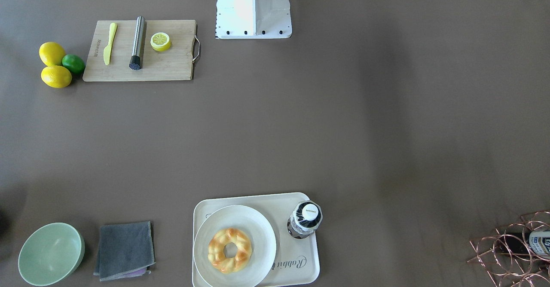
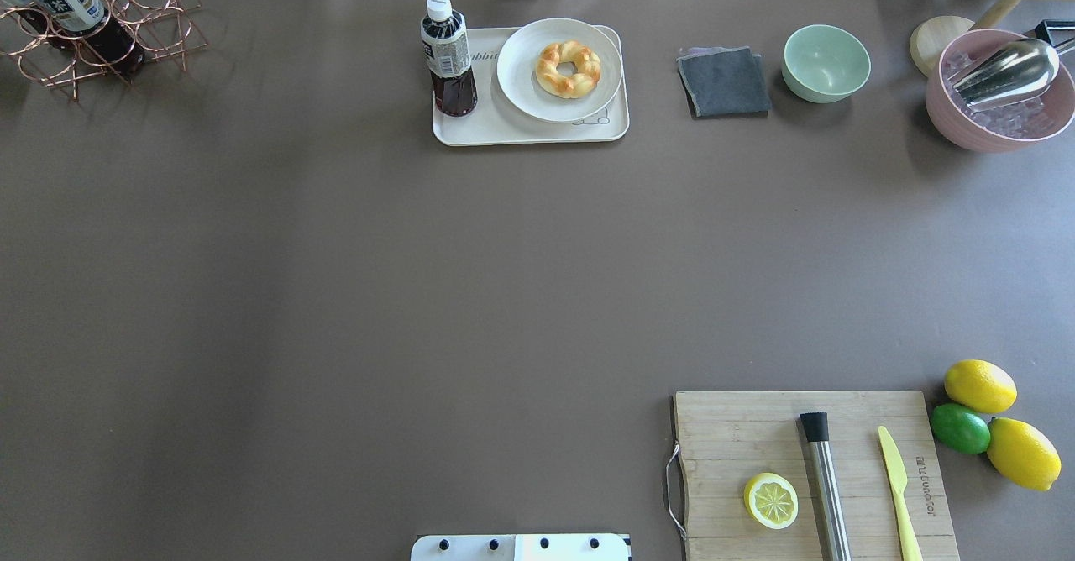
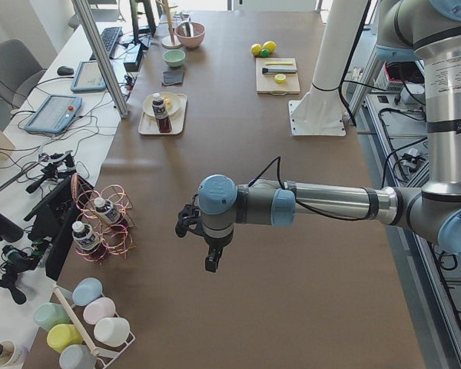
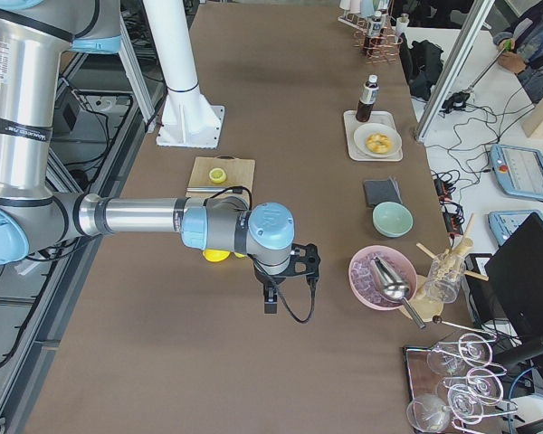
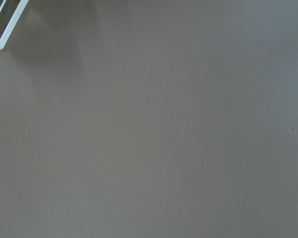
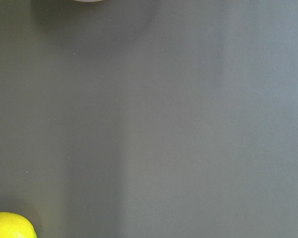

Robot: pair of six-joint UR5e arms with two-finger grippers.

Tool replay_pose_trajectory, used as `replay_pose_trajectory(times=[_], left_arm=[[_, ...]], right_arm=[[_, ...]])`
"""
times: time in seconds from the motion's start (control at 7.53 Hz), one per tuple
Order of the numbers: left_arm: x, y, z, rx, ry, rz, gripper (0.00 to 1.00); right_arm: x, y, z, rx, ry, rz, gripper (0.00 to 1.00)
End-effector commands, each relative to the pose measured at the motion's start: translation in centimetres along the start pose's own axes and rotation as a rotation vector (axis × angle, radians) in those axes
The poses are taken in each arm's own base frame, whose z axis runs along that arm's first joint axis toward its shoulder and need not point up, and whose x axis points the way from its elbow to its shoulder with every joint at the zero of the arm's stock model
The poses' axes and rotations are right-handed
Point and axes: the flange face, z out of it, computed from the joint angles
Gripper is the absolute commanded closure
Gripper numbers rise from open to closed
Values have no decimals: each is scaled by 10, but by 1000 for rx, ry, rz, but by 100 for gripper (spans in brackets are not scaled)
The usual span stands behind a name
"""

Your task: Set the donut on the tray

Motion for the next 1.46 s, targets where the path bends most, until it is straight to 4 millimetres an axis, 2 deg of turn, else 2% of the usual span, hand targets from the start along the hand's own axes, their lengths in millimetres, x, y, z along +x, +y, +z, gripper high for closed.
replay_pose_trajectory(times=[0.0,1.06,1.33], left_arm=[[5,-3,-6,12,-2,14,3],[8,-24,-11,28,-11,34,3],[4,-22,-18,47,-14,38,3]], right_arm=[[7,2,-6,-3,10,-1,0],[12,2,-9,6,3,14,0],[12,2,-10,8,2,14,0]])
